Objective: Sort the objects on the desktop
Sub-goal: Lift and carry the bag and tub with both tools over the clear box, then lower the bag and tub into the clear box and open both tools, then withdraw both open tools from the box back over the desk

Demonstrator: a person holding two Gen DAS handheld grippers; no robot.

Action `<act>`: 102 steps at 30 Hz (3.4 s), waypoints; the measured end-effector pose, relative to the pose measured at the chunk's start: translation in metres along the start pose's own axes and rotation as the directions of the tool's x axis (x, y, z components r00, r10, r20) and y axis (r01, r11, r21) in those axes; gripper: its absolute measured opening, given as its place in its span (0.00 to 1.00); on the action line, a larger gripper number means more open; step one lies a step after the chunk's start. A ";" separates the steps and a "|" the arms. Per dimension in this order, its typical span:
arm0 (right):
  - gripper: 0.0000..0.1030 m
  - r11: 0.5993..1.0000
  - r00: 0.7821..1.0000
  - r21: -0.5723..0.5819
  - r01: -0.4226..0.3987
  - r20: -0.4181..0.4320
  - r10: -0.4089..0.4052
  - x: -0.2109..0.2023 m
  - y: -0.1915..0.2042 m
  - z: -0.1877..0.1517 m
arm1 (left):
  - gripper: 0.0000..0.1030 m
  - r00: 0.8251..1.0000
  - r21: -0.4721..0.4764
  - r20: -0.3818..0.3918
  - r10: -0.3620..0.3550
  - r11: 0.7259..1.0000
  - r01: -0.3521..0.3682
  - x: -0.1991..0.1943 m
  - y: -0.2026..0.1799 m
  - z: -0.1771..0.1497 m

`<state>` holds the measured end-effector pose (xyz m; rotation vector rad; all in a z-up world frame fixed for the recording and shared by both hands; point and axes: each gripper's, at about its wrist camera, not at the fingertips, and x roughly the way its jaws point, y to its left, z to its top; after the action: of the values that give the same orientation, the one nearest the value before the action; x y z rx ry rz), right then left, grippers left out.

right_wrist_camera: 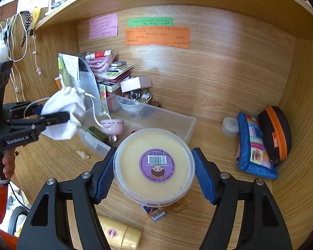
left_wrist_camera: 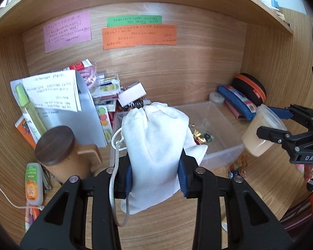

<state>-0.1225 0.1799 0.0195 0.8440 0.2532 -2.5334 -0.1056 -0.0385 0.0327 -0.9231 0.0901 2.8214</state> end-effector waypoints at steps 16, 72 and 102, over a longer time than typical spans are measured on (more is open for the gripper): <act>0.65 1.000 0.999 -0.005 -0.013 -0.040 0.013 0.055 -0.008 0.026 | 0.34 0.998 -0.007 -0.064 0.001 1.000 -0.001 0.058 0.019 0.026; 0.71 0.993 0.984 -0.118 0.002 -0.174 -0.022 0.145 -0.010 0.041 | 0.61 0.988 0.096 -0.151 -0.019 0.995 0.034 0.128 -0.012 0.020; 0.74 0.999 0.997 -0.004 0.046 -0.056 -0.047 0.046 -0.012 0.005 | 0.90 0.998 0.066 -0.004 0.061 0.996 -0.060 0.041 -0.013 0.018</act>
<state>-0.1633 0.1721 -0.0042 0.9198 0.2968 -2.5542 -0.1460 -0.0177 0.0232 -0.9291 0.2140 2.8522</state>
